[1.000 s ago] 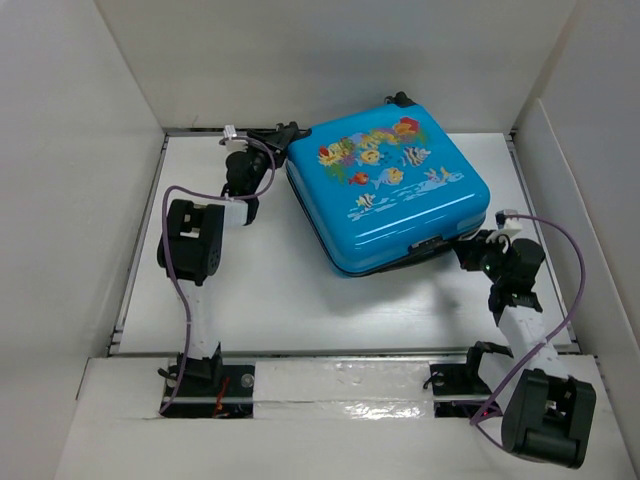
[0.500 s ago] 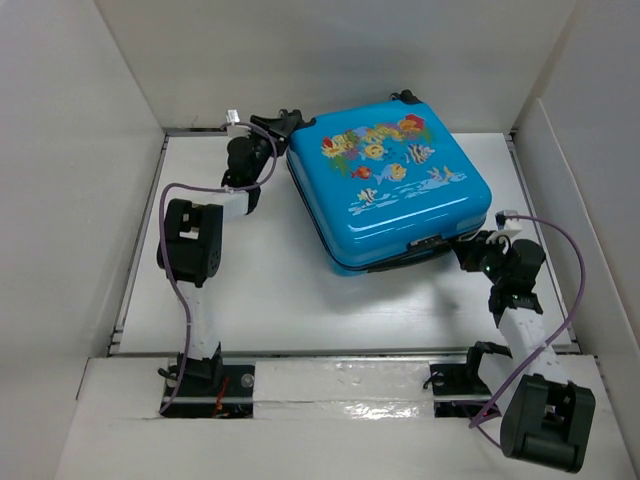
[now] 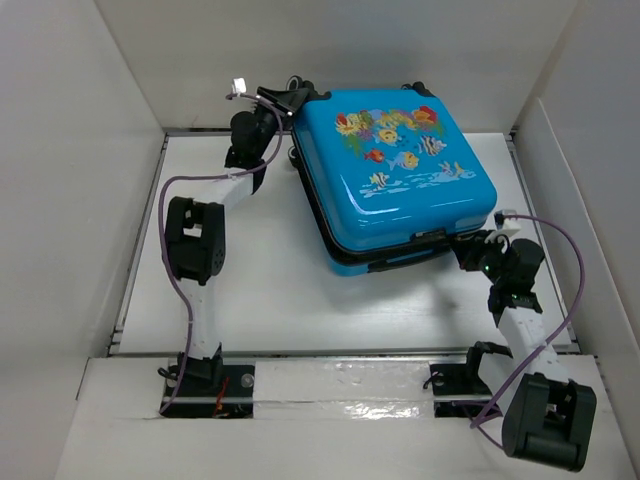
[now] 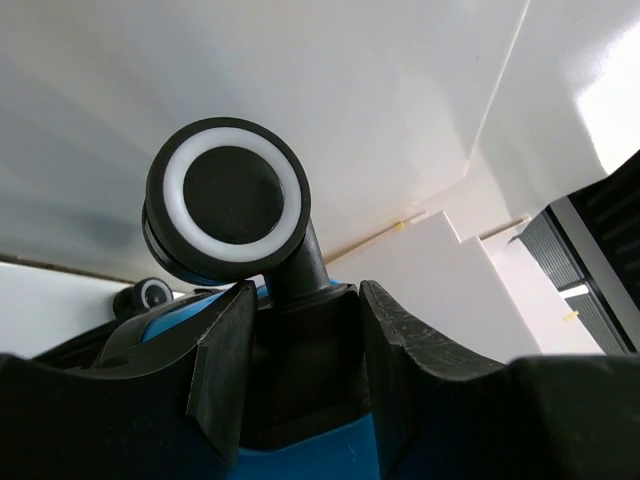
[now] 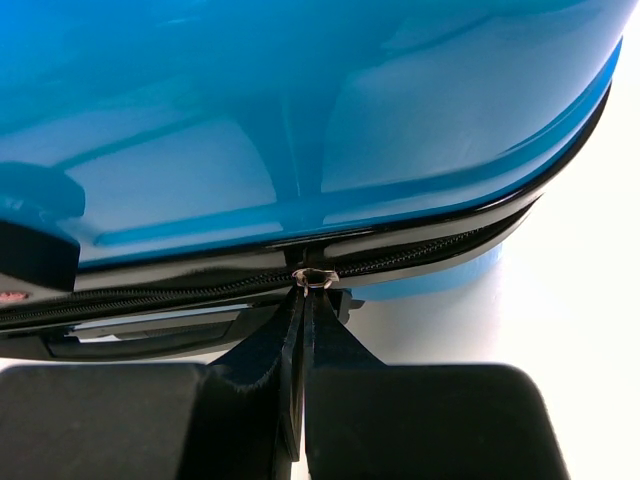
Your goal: Pack the luggage
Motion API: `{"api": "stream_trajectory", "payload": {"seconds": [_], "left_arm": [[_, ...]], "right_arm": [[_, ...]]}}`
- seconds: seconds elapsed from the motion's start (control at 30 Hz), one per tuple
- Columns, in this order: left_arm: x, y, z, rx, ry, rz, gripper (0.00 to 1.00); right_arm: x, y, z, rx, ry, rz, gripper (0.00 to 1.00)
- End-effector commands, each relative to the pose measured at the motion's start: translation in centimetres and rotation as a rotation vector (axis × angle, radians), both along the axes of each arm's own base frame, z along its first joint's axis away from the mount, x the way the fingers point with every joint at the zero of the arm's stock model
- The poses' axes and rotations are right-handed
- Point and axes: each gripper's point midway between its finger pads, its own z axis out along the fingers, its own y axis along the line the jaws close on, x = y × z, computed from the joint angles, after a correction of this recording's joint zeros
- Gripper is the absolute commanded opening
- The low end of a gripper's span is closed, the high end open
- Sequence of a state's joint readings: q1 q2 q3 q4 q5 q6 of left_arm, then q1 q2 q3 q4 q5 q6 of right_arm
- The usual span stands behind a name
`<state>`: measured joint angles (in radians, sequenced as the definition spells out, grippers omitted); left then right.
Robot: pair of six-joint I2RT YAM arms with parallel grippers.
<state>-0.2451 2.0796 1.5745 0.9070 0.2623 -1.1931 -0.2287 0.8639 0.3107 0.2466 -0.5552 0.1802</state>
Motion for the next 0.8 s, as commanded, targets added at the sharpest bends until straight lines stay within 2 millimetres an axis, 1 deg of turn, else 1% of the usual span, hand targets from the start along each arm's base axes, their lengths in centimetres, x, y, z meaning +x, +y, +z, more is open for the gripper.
{"api": "stream_trajectory", "payload": {"seconds": [0.0,0.03,0.1,0.13,0.17,0.2,0.23,0.27,0.3,0.33,0.4,0.5,0.53,0.57,0.6,0.63,0.67,0.73,0.77], "left_arm": [[-1.5,-1.0,6.6,-0.066,-0.215,-0.05,0.0],[-1.1,-0.5,5.4,-0.064,-0.189,-0.04,0.0],[-1.1,-0.4,4.4,-0.065,-0.171,-0.031,0.0],[-1.1,-0.3,3.2,-0.057,-0.146,-0.025,0.0],[-1.0,0.6,3.2,-0.059,-0.147,-0.009,0.0],[-1.2,0.6,3.0,-0.058,-0.146,-0.008,0.0],[-1.1,1.2,2.2,-0.046,-0.133,0.005,0.0],[-1.3,1.3,2.2,-0.046,-0.13,0.007,0.0],[-1.3,2.0,2.3,-0.051,-0.131,0.019,0.0],[-1.6,2.1,1.4,-0.049,-0.117,0.019,0.0],[-2.0,2.2,1.7,-0.037,-0.125,0.021,0.0],[-1.9,2.4,0.8,-0.008,-0.092,0.044,0.0],[-1.9,2.6,-0.3,-0.004,-0.068,0.051,0.0],[-2.0,2.8,-0.6,-0.005,-0.061,0.06,0.0],[-2.3,2.9,-0.5,-0.008,-0.061,0.061,0.0],[-2.6,2.9,-0.9,-0.008,-0.056,0.06,0.0],[-3.1,2.8,0.0,-0.014,-0.084,0.047,0.0],[-3.6,2.6,1.0,-0.018,-0.101,0.026,0.0],[-4.6,2.7,3.0,-0.026,-0.146,0.018,0.0]], "right_arm": [[0.4,1.5,2.9,-0.007,-0.101,0.081,0.0],[0.3,1.5,2.9,-0.01,-0.099,0.079,0.0],[0.3,1.4,2.9,-0.011,-0.099,0.074,0.0],[0.4,1.4,2.9,-0.012,-0.1,0.071,0.0],[0.4,1.3,2.9,-0.013,-0.102,0.07,0.0],[0.5,1.3,2.9,-0.014,-0.1,0.065,0.0],[0.5,1.3,2.9,-0.014,-0.1,0.065,0.0],[0.5,1.2,2.8,-0.014,-0.098,0.064,0.0],[0.5,1.1,2.8,-0.017,-0.097,0.057,0.0],[0.5,1.1,2.7,-0.019,-0.096,0.054,0.0],[0.6,1.0,2.9,-0.019,-0.097,0.053,0.0],[0.7,1.0,3.0,-0.02,-0.099,0.053,0.0],[0.6,1.0,2.9,-0.022,-0.094,0.05,0.0],[0.6,0.9,3.1,-0.024,-0.098,0.047,0.0],[0.8,0.7,3.2,-0.028,-0.1,0.034,0.0],[0.8,0.6,3.2,-0.026,-0.099,0.029,0.0],[0.9,0.6,3.4,-0.028,-0.102,0.026,0.0],[1.1,0.5,3.5,-0.021,-0.101,0.021,0.0],[1.1,0.6,3.3,-0.017,-0.094,0.024,0.0]]}}
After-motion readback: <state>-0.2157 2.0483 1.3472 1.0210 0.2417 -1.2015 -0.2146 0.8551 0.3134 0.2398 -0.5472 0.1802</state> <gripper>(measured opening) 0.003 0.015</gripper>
